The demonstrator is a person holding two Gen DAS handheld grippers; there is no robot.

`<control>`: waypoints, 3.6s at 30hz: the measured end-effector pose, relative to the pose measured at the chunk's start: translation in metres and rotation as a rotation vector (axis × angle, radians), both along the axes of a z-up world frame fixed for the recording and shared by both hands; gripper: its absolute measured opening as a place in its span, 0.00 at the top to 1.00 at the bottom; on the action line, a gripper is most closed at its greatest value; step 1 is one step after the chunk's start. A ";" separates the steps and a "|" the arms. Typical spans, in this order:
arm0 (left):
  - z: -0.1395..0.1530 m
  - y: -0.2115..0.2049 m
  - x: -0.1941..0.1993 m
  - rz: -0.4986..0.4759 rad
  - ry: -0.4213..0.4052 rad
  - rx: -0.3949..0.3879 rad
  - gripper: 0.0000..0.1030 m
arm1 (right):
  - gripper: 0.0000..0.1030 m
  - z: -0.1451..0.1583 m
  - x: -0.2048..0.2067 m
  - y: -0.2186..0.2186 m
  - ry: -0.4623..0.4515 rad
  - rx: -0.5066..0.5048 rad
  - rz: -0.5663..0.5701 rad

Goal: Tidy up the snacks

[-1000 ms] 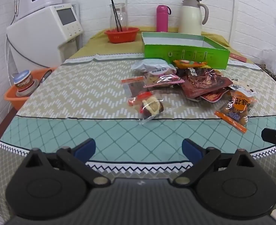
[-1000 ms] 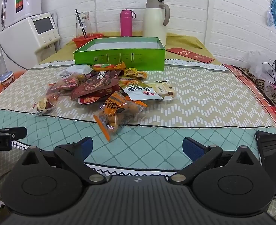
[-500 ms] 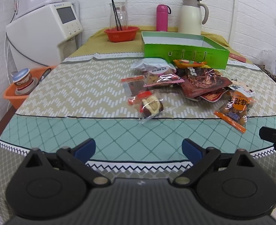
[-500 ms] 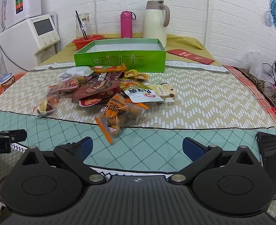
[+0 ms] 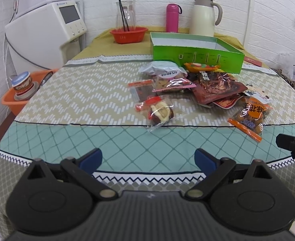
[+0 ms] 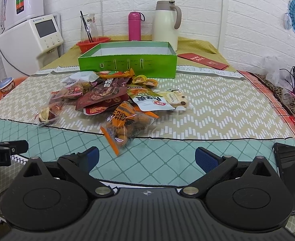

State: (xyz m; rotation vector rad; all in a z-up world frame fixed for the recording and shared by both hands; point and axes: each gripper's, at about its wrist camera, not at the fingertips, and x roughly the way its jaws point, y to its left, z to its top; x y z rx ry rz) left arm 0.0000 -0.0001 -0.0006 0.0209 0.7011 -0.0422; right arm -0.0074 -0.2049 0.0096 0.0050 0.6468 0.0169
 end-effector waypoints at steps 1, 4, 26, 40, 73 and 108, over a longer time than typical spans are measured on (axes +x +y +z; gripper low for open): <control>0.000 0.000 0.000 0.001 0.001 0.000 0.08 | 0.00 0.000 0.000 0.000 0.001 -0.001 0.001; 0.000 0.001 0.001 0.001 0.004 -0.005 0.08 | 0.00 0.000 0.002 0.001 0.002 -0.003 0.005; -0.004 0.007 0.012 -0.010 0.030 -0.029 0.08 | 0.00 -0.004 0.013 0.004 0.021 -0.013 0.009; -0.009 0.011 0.022 0.000 0.058 -0.039 0.08 | 0.00 -0.009 0.022 0.006 0.030 -0.012 0.016; -0.003 0.026 0.104 -0.145 0.080 -0.246 0.56 | 0.00 -0.024 0.057 0.005 -0.017 0.141 0.096; 0.070 0.018 0.081 -0.311 -0.072 -0.331 0.49 | 0.40 0.032 0.029 0.006 -0.244 0.175 0.171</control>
